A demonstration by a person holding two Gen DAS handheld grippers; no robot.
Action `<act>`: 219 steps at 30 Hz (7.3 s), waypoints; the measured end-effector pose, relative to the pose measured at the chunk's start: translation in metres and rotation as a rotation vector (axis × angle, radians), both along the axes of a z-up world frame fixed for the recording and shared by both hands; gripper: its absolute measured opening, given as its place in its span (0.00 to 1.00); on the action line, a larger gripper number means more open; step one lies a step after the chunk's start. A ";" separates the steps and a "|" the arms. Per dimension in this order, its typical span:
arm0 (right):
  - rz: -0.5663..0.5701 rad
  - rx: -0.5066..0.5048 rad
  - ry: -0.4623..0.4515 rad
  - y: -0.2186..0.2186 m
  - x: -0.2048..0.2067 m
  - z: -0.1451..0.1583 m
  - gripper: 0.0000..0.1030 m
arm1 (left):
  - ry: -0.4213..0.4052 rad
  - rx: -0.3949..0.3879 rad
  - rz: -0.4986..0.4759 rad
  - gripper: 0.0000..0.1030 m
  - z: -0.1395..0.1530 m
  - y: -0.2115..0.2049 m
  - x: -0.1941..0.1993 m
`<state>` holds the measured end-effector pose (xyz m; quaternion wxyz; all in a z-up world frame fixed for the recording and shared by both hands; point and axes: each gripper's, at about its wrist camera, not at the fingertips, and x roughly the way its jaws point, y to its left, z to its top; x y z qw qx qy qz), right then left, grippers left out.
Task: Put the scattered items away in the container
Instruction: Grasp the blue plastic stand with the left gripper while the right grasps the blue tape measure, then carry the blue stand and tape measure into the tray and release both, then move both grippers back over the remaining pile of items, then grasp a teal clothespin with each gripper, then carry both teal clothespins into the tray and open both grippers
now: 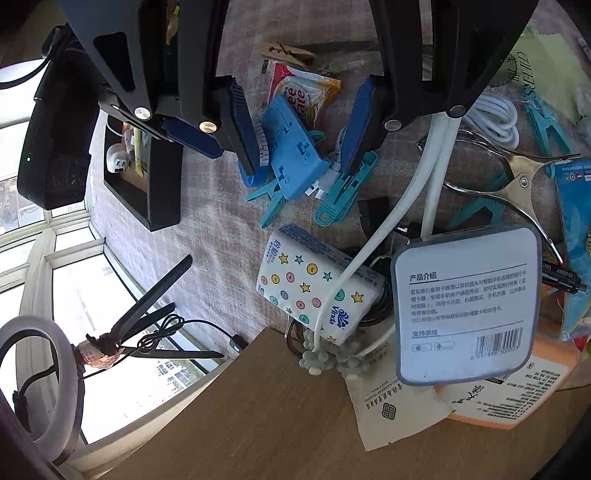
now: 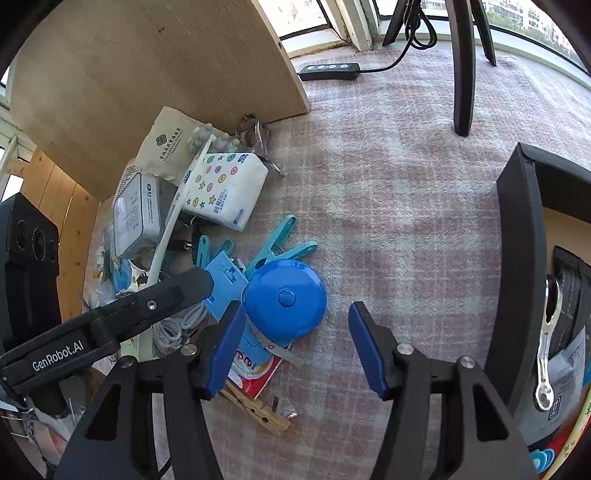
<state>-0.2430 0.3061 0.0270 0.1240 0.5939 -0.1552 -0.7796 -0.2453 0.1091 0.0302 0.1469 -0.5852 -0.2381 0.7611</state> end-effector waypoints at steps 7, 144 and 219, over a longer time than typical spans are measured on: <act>0.008 -0.007 -0.002 -0.004 -0.008 -0.004 0.56 | -0.012 0.014 0.008 0.36 -0.004 0.004 -0.005; 0.387 0.237 0.182 -0.039 0.016 0.028 0.47 | 0.155 -0.252 -0.162 0.36 0.022 -0.005 0.018; -0.435 0.286 0.219 0.255 0.172 0.122 0.16 | 0.331 -0.027 -0.545 0.11 0.115 0.224 0.096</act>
